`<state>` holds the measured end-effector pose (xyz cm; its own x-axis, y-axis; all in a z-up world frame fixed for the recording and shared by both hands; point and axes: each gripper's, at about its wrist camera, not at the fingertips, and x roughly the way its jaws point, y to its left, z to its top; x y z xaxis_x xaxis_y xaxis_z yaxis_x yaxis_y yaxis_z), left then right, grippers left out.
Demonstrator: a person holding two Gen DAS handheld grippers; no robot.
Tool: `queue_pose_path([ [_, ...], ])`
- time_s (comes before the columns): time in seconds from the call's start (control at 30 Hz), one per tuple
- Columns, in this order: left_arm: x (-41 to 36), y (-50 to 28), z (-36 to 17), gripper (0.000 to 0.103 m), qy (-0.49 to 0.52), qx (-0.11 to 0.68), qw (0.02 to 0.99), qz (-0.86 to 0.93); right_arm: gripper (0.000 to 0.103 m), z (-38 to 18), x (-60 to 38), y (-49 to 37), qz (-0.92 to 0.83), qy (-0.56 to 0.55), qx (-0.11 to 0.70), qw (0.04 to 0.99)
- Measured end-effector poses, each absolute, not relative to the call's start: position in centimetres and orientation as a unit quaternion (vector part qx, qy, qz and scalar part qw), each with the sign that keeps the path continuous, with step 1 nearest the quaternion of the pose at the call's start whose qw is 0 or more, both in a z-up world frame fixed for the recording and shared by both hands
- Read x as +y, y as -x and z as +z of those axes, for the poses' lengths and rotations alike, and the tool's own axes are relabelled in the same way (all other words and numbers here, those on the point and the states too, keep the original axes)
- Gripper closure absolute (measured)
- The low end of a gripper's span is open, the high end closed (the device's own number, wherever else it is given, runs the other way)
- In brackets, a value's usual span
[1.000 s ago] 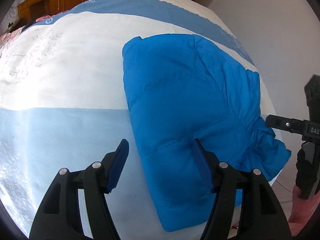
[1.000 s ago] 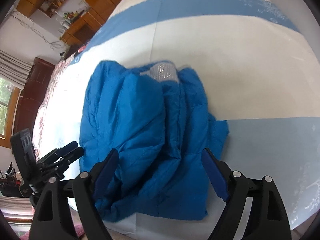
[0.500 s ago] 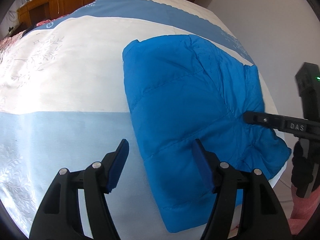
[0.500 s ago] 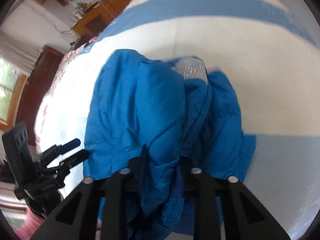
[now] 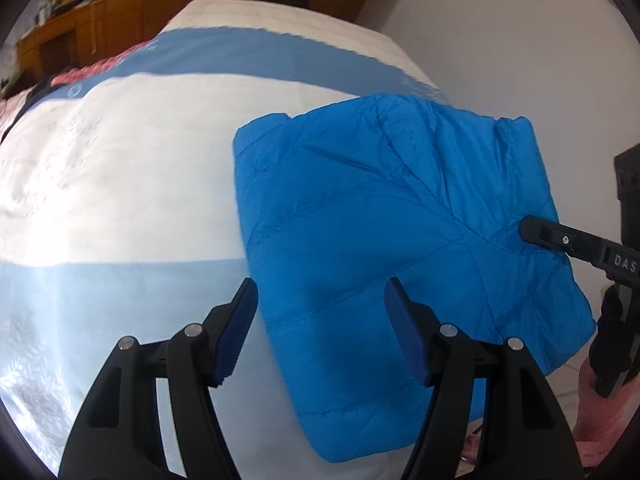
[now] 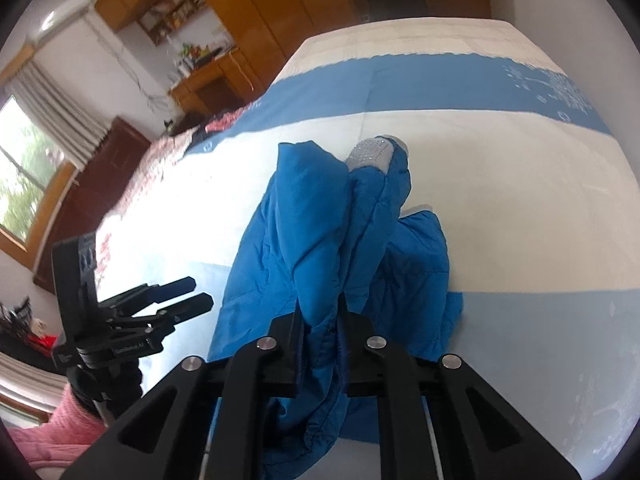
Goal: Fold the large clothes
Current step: 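Fold the bundle edge over with the right gripper and press it flat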
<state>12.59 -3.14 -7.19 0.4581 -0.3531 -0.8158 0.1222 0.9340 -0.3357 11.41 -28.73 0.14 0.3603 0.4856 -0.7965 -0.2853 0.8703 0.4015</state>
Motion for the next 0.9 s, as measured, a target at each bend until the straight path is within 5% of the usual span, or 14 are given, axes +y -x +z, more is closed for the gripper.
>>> queue_pose_path([
  [0.6,-10.9,-13.6,-13.6,0.033,0.025,0.542,0.823,-0.168,0.081,-13.6,-34.4,-11.4,0.141,-0.145,0.578,0.791],
  [0.9,-9.1,-11.9,-8.5,0.041,0.052,0.522,0.839,-0.146,0.073,-5.8,-33.8,-8.7,0.117,-0.067,0.519,0.844],
])
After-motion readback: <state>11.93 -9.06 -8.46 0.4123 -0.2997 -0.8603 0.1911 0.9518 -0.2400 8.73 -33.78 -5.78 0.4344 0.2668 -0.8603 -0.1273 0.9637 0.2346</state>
